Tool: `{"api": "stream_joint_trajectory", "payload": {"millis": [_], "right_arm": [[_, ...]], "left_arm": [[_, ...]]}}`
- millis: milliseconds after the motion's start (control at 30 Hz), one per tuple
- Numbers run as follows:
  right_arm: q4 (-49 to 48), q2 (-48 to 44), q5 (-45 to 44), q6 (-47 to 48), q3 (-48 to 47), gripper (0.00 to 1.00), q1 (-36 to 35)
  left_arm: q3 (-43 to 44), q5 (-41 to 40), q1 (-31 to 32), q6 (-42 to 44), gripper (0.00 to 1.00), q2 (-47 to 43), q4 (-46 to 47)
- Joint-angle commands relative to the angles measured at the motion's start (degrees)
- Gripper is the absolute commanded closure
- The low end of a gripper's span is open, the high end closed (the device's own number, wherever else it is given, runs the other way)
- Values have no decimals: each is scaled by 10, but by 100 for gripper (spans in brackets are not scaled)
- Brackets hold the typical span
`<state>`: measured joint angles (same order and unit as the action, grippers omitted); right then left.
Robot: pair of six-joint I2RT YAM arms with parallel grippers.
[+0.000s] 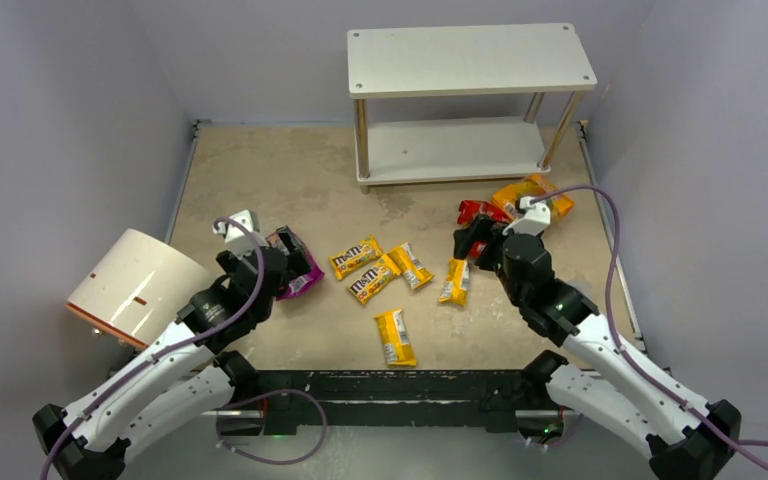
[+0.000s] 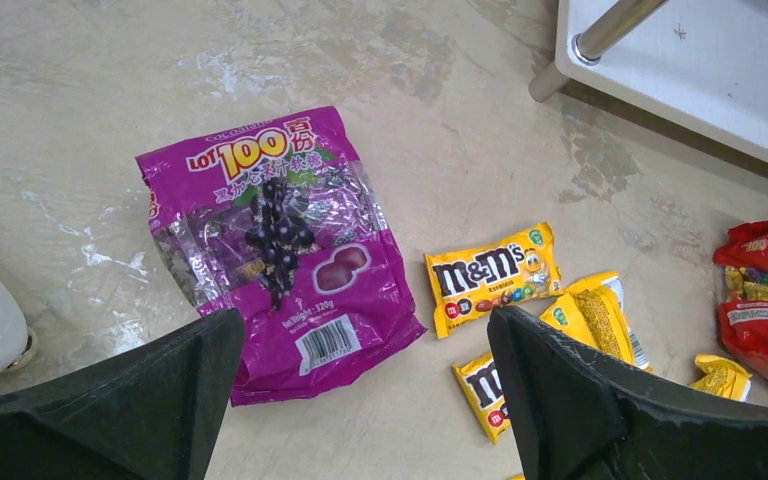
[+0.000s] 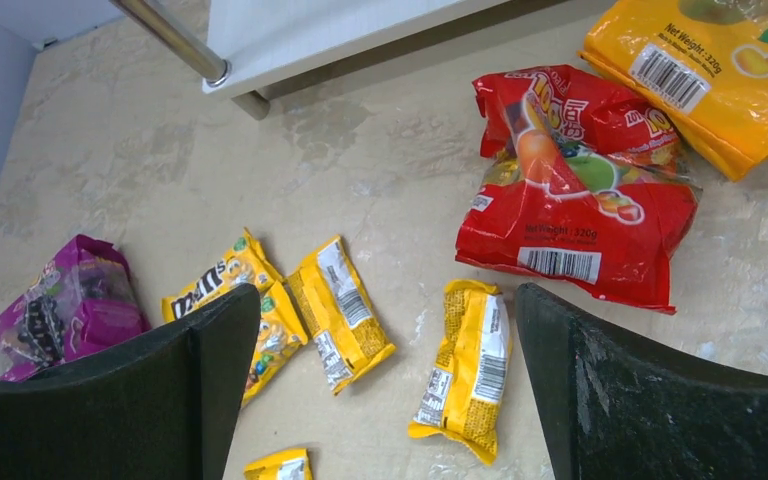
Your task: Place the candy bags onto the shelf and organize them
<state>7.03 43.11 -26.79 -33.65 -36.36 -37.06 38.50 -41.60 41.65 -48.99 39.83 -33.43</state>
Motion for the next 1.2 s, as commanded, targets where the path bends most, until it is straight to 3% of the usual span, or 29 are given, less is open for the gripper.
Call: {"api": "stream_joint_trajectory", "payload": {"millis": [0,167,367,667,867,1033,1167], "right_arm": [[-8,7,-30,-23,1,1,1],[-18,36,-8,-6,-6,1,1],[56,121,-43,-46,-61,1,14],[128,342,5,11,-200,4,172],[91,428,47,100,-244,5,176],[87,459,48,114,-239,8,176],[76,479,58,119,-208,24,176]], "left_arm": [[-2,-12,-2,-10,0,-4,3],[-5,-13,-1,-16,0,0,-6],[-8,-20,-2,-24,0,5,-8],[-22,-8,-2,-11,0,5,12],[-24,6,-2,-1,0,10,27],[-29,18,-2,-2,0,21,35],[-30,26,-1,1,0,27,43]]}}
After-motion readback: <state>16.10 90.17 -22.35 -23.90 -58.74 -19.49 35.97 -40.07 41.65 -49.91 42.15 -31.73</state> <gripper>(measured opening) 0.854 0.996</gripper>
